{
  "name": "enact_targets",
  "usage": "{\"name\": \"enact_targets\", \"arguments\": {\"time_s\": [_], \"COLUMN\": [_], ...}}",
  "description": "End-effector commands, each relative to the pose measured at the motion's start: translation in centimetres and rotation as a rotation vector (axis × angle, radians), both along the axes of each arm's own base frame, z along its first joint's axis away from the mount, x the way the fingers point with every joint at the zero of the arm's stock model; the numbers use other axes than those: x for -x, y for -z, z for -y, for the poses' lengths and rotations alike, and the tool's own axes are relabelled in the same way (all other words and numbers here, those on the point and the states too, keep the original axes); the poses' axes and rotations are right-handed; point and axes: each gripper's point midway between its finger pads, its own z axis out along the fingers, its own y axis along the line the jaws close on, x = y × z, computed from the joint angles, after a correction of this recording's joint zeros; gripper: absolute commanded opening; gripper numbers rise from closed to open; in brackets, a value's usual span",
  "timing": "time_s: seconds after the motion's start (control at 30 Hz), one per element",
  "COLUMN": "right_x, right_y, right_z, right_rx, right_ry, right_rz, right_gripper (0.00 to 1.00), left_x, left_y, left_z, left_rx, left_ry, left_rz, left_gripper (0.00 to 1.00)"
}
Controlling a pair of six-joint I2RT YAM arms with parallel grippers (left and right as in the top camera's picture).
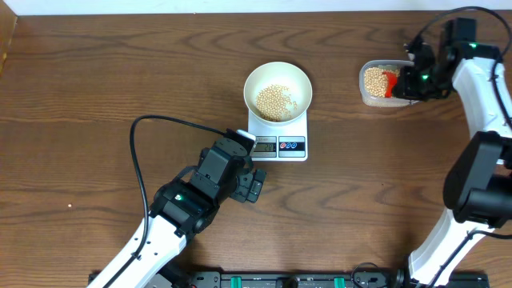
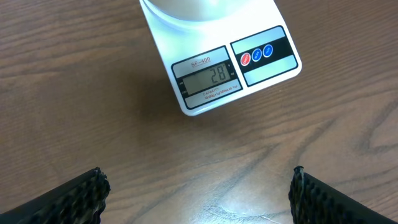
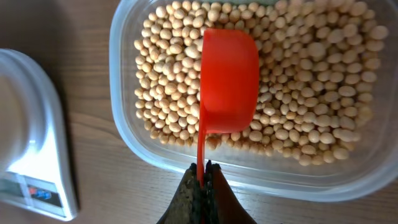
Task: Scoop item into bowl and weigh 50g on scale
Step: 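Scoop soybeans again from the tub with the right gripper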
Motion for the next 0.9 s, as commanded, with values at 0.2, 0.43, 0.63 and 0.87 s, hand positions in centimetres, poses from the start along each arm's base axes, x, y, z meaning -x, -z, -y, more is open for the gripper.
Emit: {"name": "enact_targets", "arguments": {"time_s": [0.2,0.43,0.63,0.87], "right_x": [-0.3,-0.2,0.0,0.4], "right_y": [-1.7,-2.1,-4.0,-4.9], "right_z": [2.3,3.0,3.0,2.9], "right_rx": [-0.22,-0.218,-0.202,-0.187], "right_ry": [0.053,0.052,0.037,0.01], "right_rz": [0.064,0.083,0.125,0.141], "right_gripper": [0.01,0.01,0.01,0.01], "left_x": [-0.2,-0.2,-0.2,-0.2], "left_y": [-0.3,-0.3,-0.3,-0.3], "left_z": [0.0,0.0,0.0,0.0], "left_rx": [-0.003,-0.003,-0.003,-0.003], "left_ry": [-0.001,-0.001,-0.001,-0.001], "left_rz": [0.01,0.01,0.011,0.011], "left_gripper": [0.95,0.95,0.95,0.95]}}
